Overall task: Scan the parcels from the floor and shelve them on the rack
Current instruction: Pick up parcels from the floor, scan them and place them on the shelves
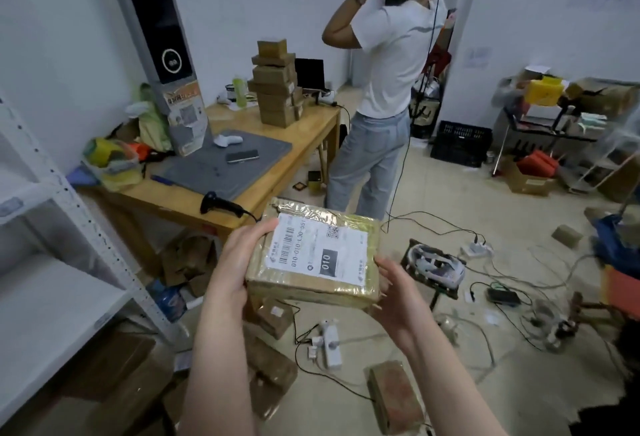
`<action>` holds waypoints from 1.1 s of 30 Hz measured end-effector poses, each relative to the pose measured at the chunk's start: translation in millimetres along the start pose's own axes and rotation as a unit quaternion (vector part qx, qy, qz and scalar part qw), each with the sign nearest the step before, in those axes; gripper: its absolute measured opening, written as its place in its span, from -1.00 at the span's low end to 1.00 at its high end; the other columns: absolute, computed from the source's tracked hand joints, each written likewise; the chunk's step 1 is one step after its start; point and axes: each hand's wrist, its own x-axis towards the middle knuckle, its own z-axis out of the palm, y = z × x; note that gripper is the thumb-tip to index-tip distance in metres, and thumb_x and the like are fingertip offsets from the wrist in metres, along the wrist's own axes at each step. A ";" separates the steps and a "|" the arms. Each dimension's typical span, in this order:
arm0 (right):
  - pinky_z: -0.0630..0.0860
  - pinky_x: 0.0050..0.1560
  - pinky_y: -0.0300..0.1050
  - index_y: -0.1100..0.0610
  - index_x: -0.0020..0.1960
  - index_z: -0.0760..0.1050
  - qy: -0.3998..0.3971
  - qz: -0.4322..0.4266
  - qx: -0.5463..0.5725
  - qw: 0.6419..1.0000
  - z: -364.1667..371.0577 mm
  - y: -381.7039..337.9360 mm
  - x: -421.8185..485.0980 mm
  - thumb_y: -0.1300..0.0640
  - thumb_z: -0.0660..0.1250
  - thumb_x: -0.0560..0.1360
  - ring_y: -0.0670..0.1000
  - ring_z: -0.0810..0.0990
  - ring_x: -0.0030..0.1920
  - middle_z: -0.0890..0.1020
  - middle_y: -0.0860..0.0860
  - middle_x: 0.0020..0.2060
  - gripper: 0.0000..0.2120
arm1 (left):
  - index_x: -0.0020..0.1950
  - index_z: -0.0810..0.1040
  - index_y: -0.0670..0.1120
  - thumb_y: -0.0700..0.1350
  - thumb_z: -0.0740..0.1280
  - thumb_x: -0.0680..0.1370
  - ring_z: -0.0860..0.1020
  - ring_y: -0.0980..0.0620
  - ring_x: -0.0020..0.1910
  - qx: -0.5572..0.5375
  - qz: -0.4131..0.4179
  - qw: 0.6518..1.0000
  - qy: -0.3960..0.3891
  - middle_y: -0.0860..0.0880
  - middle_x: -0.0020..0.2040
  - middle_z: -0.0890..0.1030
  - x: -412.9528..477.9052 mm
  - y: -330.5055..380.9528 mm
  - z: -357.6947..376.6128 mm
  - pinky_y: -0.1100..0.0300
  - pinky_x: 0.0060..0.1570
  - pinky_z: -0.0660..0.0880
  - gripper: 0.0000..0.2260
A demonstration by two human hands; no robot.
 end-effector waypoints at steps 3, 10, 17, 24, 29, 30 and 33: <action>0.39 -0.02 -0.01 0.12 -0.07 0.64 -0.018 0.013 -0.054 0.998 18.9 -10.1 42.6 -0.10 0.42 0.24 0.05 0.52 -0.21 0.64 0.03 -0.30 -0.63 | 0.13 0.67 -0.10 0.17 0.39 0.54 0.70 -0.09 -0.04 -0.001 0.002 1.000 0.014 -0.13 0.00 0.73 22.0 13.3 -8.6 -0.01 0.07 0.57 -0.63; 0.51 -0.29 -0.14 0.09 -0.17 0.58 -0.074 0.077 -0.044 0.993 97.1 17.7 126.0 -0.06 0.43 0.35 -0.02 0.52 -0.34 0.58 -0.01 -0.36 -0.78 | 0.50 0.37 0.05 0.53 0.50 0.02 0.60 -0.11 0.19 -0.129 -0.006 0.972 0.197 -0.05 0.24 0.63 52.6 3.1 -44.2 -0.10 0.16 0.54 0.14; 0.54 -0.48 -0.22 0.26 0.11 0.55 -0.220 0.185 -0.049 0.956 181.1 60.1 182.5 0.06 0.47 0.40 -0.02 0.57 -0.42 0.65 0.09 -0.28 -0.62 | 0.35 0.55 -0.04 0.10 0.67 0.07 0.66 -0.15 0.11 -0.178 -0.009 0.925 0.335 -0.07 0.15 0.70 86.2 -15.3 -79.5 -0.23 0.14 0.59 -0.14; 0.53 0.27 0.14 0.15 0.26 0.51 -0.188 0.185 -0.083 0.961 241.0 56.2 285.8 -0.11 0.43 0.40 0.15 0.64 0.09 0.65 0.17 0.10 -0.48 | 0.47 0.35 -0.11 -0.09 0.68 0.20 0.61 -0.09 0.17 -0.202 -0.013 0.869 0.451 -0.08 0.23 0.62 137.1 2.8 -138.7 -0.13 0.15 0.59 -0.09; 0.45 0.32 0.09 0.14 0.30 0.42 -0.141 0.139 -0.161 0.967 284.9 48.5 382.2 -0.01 0.32 0.59 0.14 0.51 0.24 0.52 0.12 0.20 -0.64 | 0.46 0.37 -0.06 0.09 0.71 -0.01 0.63 -0.06 0.16 -0.160 -0.028 0.863 0.479 -0.02 0.22 0.64 190.6 19.9 -162.3 -0.16 0.17 0.59 0.08; 0.44 0.33 0.08 0.11 0.26 0.41 -0.129 0.125 -0.194 0.964 294.1 49.6 400.0 -0.01 0.35 0.57 0.12 0.50 0.24 0.51 0.10 0.20 -0.67 | 0.45 0.38 -0.06 0.06 0.72 0.04 0.62 -0.06 0.17 -0.156 -0.030 0.862 0.482 -0.02 0.22 0.64 200.7 24.1 -165.3 -0.15 0.16 0.59 0.03; 0.47 0.21 0.02 0.08 0.23 0.43 -0.106 0.082 -0.319 0.938 319.7 55.7 449.9 -0.01 0.41 0.52 0.06 0.50 0.15 0.51 0.03 0.14 -0.66 | 0.39 0.40 -0.06 -0.06 0.67 0.25 0.62 -0.01 0.12 -0.152 -0.023 0.860 0.486 -0.02 0.20 0.64 227.4 31.4 -171.5 0.03 -0.03 0.60 -0.22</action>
